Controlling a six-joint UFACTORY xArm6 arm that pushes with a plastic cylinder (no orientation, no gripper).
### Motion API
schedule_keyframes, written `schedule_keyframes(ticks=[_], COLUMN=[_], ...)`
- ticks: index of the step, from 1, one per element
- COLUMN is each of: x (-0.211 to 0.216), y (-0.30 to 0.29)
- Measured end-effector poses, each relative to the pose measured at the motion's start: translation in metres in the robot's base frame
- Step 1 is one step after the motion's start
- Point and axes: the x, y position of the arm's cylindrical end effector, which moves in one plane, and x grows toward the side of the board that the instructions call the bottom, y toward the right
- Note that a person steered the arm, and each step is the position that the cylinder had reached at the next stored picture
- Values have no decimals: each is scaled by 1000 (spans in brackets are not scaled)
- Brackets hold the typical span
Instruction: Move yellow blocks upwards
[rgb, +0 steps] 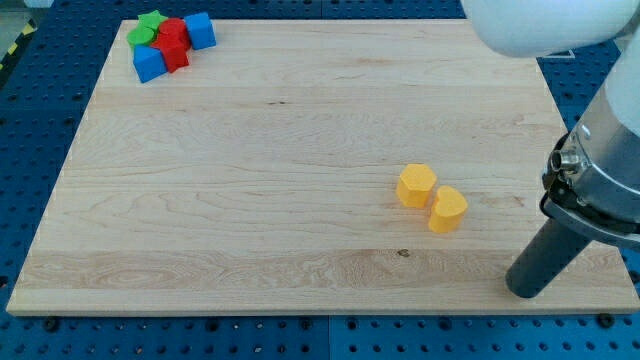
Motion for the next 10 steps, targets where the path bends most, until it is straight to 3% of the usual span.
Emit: schedule_keyframes(ticks=[2,5,7,8,10], x=[-34,-76,-79,-75,-78], y=[-48,-54,-80,-80,-11])
